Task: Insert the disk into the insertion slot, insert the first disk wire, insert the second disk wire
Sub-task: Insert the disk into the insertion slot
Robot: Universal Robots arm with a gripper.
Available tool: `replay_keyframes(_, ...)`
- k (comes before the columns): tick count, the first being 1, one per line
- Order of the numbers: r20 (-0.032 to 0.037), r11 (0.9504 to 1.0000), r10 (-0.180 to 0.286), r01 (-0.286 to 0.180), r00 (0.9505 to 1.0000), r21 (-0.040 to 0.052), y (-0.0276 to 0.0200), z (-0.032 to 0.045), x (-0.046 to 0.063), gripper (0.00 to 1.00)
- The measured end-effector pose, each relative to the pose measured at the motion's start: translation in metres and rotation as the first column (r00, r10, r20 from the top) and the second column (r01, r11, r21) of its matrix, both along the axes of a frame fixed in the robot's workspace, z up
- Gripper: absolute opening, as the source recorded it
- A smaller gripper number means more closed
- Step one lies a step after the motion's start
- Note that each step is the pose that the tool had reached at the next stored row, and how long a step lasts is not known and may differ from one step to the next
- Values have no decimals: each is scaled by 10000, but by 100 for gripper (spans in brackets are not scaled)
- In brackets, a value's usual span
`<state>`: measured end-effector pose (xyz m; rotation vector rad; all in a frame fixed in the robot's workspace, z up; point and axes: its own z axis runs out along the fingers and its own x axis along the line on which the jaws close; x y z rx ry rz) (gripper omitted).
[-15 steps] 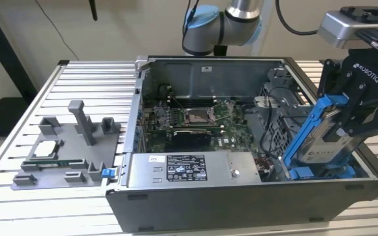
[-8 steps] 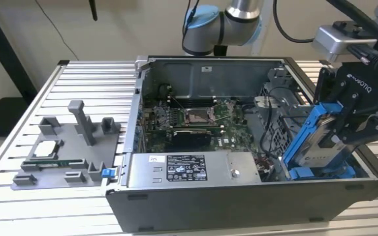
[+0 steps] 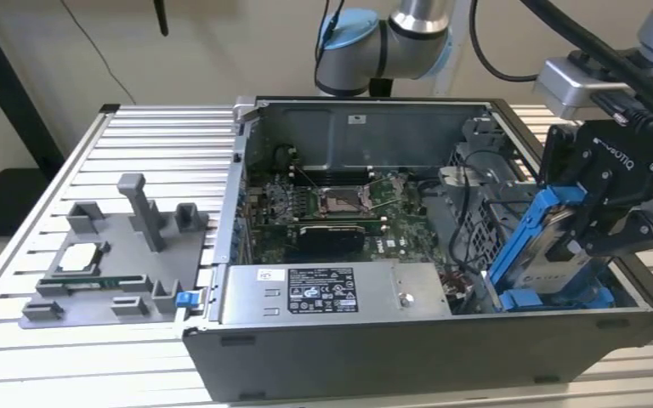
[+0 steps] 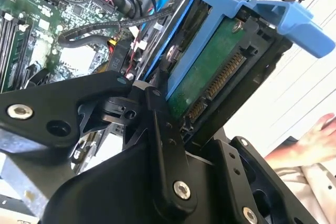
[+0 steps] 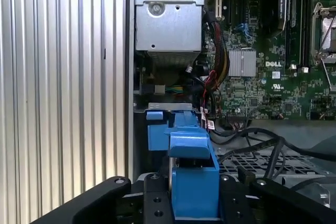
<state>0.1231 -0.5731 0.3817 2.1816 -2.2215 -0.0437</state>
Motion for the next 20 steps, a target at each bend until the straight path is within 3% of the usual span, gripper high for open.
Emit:
replay_keyframes(3, -1, 10000, 0, 0, 10000, 1, 0, -2, 0, 0)
replay_keyframes(4, -1, 10000, -1, 1, 10000, 1, 0, -2, 0, 100)
replay_keyframes(8, -5, 10000, 0, 0, 10000, 8, 0, 17, 0, 100)
replay_keyframes(16, -12, 10000, 0, 0, 10000, 83, 9, 185, 0, 100)
replay_keyframes(20, 4, 9998, 2, -2, 10000, 193, 60, 207, 1, 100)
